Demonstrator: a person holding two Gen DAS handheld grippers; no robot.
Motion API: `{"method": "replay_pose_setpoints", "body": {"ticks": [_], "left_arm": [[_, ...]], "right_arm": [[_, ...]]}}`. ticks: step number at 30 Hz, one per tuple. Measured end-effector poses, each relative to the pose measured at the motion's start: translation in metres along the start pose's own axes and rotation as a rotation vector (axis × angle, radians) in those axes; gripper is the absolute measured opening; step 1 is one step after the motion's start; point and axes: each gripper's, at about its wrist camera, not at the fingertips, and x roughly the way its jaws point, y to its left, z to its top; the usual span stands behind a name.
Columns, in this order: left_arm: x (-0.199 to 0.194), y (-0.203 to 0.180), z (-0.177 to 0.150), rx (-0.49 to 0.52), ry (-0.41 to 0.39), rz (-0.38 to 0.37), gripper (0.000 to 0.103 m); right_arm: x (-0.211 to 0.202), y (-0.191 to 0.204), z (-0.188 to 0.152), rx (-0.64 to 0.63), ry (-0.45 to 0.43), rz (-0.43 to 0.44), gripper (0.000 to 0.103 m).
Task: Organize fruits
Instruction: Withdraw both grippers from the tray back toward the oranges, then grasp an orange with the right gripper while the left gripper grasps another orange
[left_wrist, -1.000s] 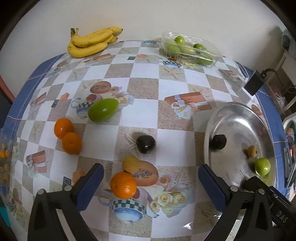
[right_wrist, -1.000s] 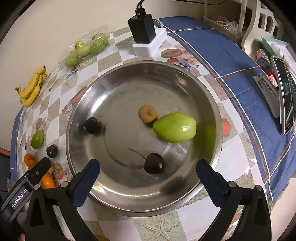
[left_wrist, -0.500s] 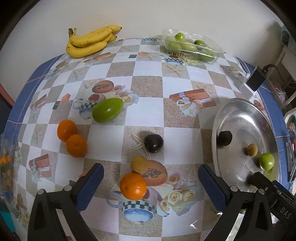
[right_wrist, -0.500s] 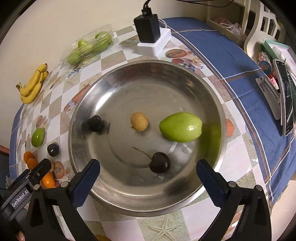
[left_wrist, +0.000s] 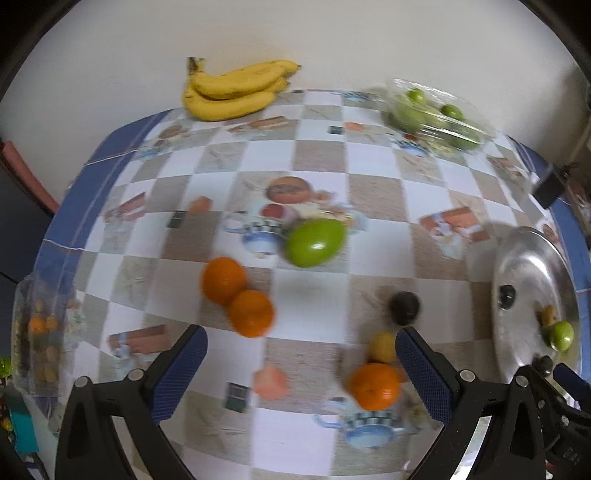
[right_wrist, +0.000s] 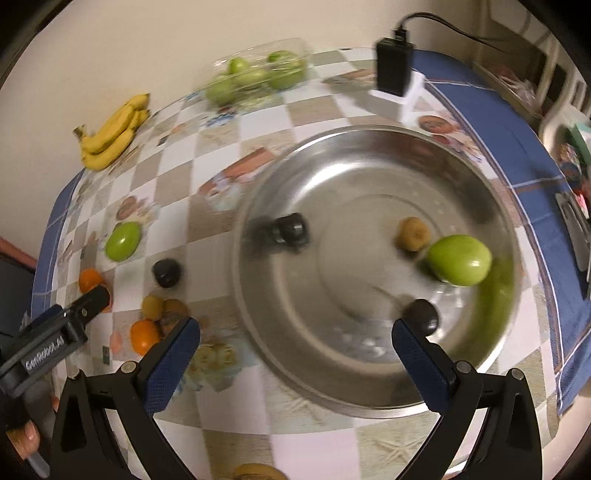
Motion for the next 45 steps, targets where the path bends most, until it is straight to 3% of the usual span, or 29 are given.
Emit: {"method": "replay_pose_setpoints", "body": {"ticks": [11, 17, 28, 38, 45], "left_arm": [[-0.001, 0.061, 0.003, -0.131, -0.014, -0.005, 0.103], [0.003, 0.078, 0.003, -0.165, -0.016, -0.02, 0.103], [0.013, 0.082, 0.004, -0.213, -0.024, -0.119, 0.103], [0.025, 0.073, 0.006, -0.204, 0.023, -0.164, 0.103], [0.041, 0.078, 0.004, -0.243, 0.087, -0.167, 0.102]], "right_arm": [[0.01, 0.072, -0.008, -0.164, 0.04, 0.09, 0.103], [0.019, 0.099, -0.007, -0.188, 0.037, 0.133, 0.103], [0.039, 0.108, -0.002, -0.173, 0.072, 0.156, 0.103], [0.044, 0.11, 0.0, -0.179, 0.089, 0.181, 0.103], [0.053, 0.12, -0.008, -0.207, 0.143, 0.192, 0.083]]}}
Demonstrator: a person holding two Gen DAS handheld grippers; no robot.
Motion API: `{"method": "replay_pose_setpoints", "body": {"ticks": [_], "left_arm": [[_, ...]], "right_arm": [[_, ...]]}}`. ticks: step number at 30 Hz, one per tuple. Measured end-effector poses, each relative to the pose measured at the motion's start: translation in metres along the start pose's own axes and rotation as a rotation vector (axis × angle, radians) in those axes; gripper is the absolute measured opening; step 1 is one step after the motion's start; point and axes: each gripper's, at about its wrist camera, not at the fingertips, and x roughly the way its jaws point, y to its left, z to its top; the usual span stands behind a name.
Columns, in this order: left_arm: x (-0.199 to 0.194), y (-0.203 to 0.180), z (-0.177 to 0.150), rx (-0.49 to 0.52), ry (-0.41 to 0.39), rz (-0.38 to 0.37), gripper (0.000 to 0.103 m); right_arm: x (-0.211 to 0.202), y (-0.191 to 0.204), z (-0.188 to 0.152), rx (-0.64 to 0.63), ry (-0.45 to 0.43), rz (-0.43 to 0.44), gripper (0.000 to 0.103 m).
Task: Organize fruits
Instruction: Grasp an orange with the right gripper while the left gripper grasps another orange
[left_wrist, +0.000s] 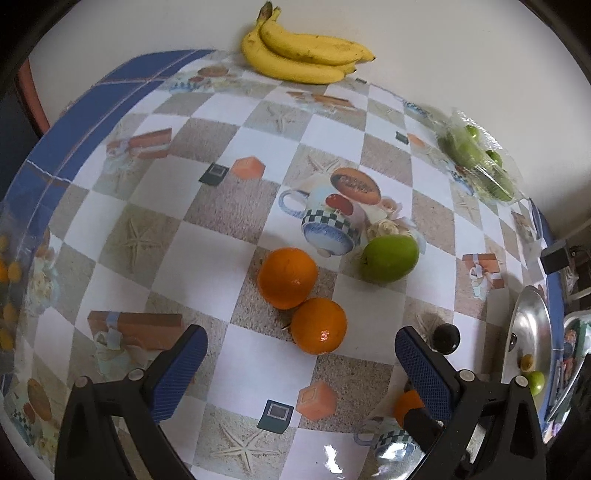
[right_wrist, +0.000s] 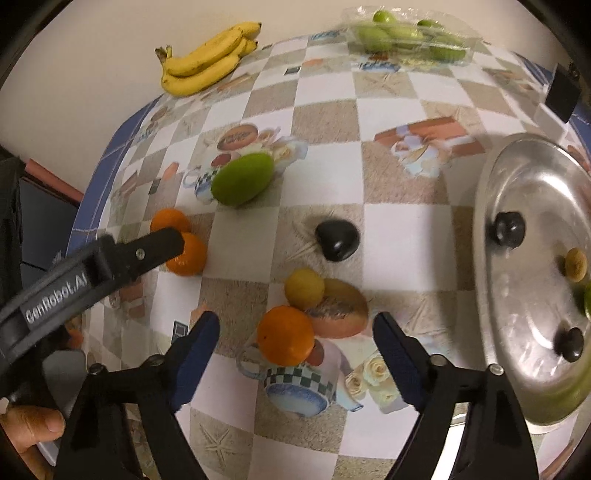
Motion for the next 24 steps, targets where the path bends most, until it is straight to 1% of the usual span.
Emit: {"method": "replay_pose_setpoints", "body": {"ticks": [1, 2, 3, 4, 5, 6, 8, 9, 11, 13, 17, 18, 19, 20, 24], "left_arm": [[0.001, 0.0, 0.0, -0.001, 0.002, -0.002, 0.1], [0.002, -0.001, 0.001, 0.0, 0.001, -0.008, 0.098], [0.004, -0.001, 0.001, 0.002, 0.002, -0.019, 0.092], [0.006, -0.002, 0.002, 0.003, 0.006, -0.026, 0.087], [0.009, -0.003, 0.002, 0.005, 0.011, -0.033, 0.085], [0.011, -0.004, 0.003, 0.007, 0.014, -0.035, 0.085], [0.015, -0.006, 0.004, 0.006, 0.027, -0.046, 0.077], [0.017, -0.006, 0.005, 0.003, 0.032, -0.05, 0.072], [0.02, -0.006, 0.005, -0.001, 0.037, -0.057, 0.067], [0.022, -0.006, 0.006, -0.009, 0.039, -0.067, 0.061], [0.025, -0.006, 0.008, -0.016, 0.041, -0.064, 0.055], [0.025, -0.005, 0.008, -0.018, 0.036, -0.058, 0.05], [0.024, -0.004, 0.008, -0.02, 0.034, -0.06, 0.042], [0.024, -0.003, 0.008, -0.022, 0.032, -0.061, 0.039], [0.023, -0.005, 0.007, -0.011, 0.028, -0.058, 0.038]], "right_arm": [[0.002, 0.001, -0.001, -0.005, 0.008, -0.002, 0.08], [0.003, 0.003, -0.001, -0.01, 0.013, -0.002, 0.079], [0.004, 0.003, -0.002, -0.012, 0.017, 0.0, 0.076], [0.005, 0.004, -0.003, -0.014, 0.02, 0.001, 0.071], [0.006, 0.004, -0.004, -0.014, 0.022, 0.005, 0.068], [0.007, 0.005, -0.004, -0.014, 0.025, 0.006, 0.066], [0.008, 0.005, -0.005, -0.019, 0.03, 0.003, 0.063], [0.009, 0.005, -0.005, -0.021, 0.033, 0.005, 0.061], [0.01, 0.006, -0.006, -0.024, 0.042, 0.007, 0.059], [0.011, 0.007, -0.007, -0.03, 0.046, 0.004, 0.049], [0.013, 0.007, -0.007, -0.031, 0.051, 0.002, 0.047], [0.013, 0.007, -0.008, -0.032, 0.052, 0.002, 0.045], [0.013, 0.007, -0.008, -0.032, 0.053, 0.002, 0.039], [0.013, 0.007, -0.008, -0.03, 0.052, 0.0, 0.037], [0.013, 0.007, -0.008, -0.031, 0.053, 0.006, 0.036]]}}
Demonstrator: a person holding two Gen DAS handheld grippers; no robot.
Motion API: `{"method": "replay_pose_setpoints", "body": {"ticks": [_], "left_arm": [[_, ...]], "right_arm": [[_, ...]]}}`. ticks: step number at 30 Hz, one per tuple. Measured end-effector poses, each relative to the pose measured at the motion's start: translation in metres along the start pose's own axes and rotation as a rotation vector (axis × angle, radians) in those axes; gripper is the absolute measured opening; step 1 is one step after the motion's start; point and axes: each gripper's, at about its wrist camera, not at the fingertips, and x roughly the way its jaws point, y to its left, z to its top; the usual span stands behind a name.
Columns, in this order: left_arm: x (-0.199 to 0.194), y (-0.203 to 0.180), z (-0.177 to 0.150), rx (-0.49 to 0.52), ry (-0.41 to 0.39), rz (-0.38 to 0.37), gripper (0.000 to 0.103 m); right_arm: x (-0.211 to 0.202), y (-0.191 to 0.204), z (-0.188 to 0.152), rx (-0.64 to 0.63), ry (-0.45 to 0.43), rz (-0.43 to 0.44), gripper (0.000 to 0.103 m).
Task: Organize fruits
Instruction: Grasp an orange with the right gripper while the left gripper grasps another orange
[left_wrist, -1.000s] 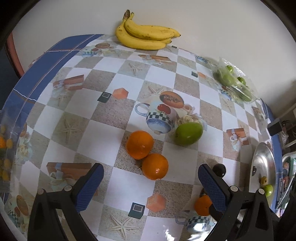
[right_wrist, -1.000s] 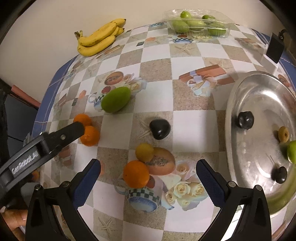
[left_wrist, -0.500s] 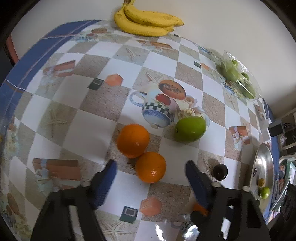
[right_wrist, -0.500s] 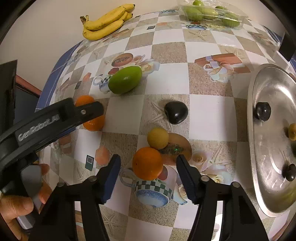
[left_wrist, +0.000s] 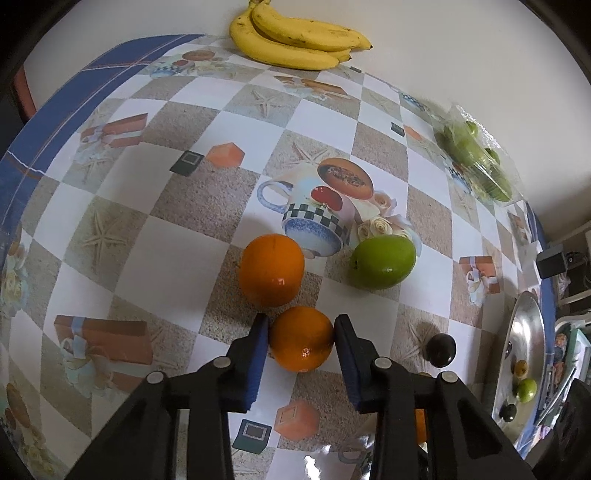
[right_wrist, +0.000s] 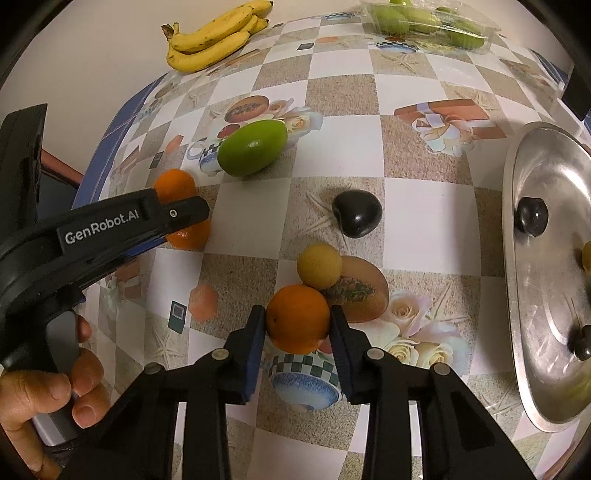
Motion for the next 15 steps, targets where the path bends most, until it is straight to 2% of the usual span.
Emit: {"method": "replay_pose_setpoints", "body": {"ticks": [6, 15], "left_arm": [[-0.007, -0.007, -0.001, 0.018, -0.003, -0.013, 0.038], [-0.028, -0.022, 0.0, 0.049, -0.05, -0.017, 0.038]], "right_arm": [[-0.006, -0.002, 0.0, 0.009, -0.014, 0.016, 0.036], [-0.034, -0.002, 0.004, 0.009, -0.083, 0.041, 0.036]]}}
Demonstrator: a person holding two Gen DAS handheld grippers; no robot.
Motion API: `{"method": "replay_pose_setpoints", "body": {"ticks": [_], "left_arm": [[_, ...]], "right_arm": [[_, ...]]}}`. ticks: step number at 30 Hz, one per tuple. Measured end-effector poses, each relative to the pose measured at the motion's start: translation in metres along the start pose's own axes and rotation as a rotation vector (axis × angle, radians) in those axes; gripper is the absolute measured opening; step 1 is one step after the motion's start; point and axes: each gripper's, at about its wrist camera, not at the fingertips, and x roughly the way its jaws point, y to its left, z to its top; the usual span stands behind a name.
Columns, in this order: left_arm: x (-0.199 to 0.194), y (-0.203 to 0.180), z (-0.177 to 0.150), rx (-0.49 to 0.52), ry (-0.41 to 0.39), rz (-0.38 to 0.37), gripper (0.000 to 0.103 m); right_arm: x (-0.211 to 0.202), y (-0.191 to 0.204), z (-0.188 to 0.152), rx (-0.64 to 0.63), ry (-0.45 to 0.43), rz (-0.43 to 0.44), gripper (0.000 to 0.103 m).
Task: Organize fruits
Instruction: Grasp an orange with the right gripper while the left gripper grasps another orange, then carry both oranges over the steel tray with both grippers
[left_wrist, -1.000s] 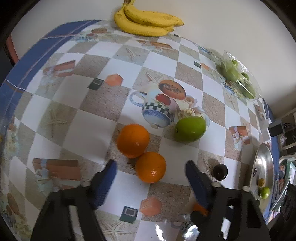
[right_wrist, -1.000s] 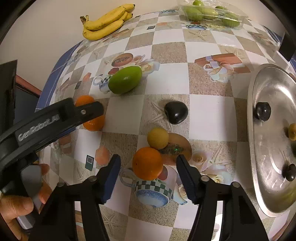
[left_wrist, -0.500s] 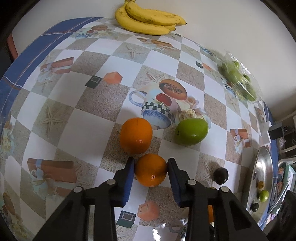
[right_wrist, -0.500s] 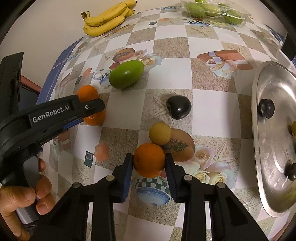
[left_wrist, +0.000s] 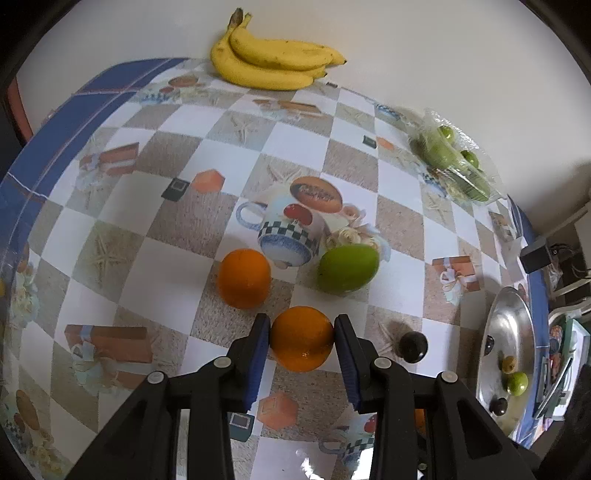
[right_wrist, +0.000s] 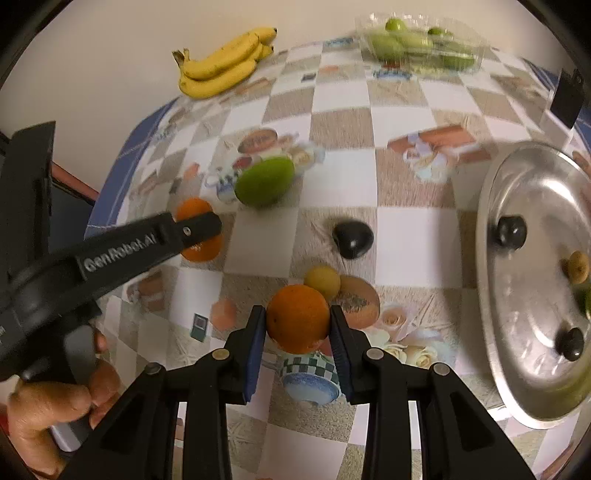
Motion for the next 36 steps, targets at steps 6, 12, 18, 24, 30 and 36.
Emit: {"method": "replay_pose_setpoints", "body": {"ticks": [6, 12, 18, 24, 30, 36], "left_arm": [[-0.01, -0.007, 0.001, 0.006, -0.031, 0.009, 0.038], [-0.019, -0.023, 0.0, 0.037, -0.066, 0.027, 0.038], [-0.02, -0.049, -0.005, 0.087, -0.074, 0.034, 0.038], [-0.015, -0.086, -0.016, 0.17, -0.065, 0.025, 0.038], [-0.009, -0.124, -0.031, 0.251, -0.044, -0.008, 0.038], [-0.004, -0.162, -0.047, 0.334, -0.019, -0.076, 0.038]], "right_arm": [[-0.014, -0.003, 0.012, 0.013, -0.039, -0.032, 0.036], [-0.029, -0.023, 0.024, 0.059, -0.087, -0.05, 0.036], [-0.047, -0.062, 0.024, 0.139, -0.12, -0.071, 0.036], [-0.064, -0.111, 0.019, 0.256, -0.149, -0.096, 0.036], [-0.079, -0.152, 0.013, 0.357, -0.171, -0.12, 0.036], [-0.086, -0.173, 0.01, 0.394, -0.185, -0.16, 0.036]]}}
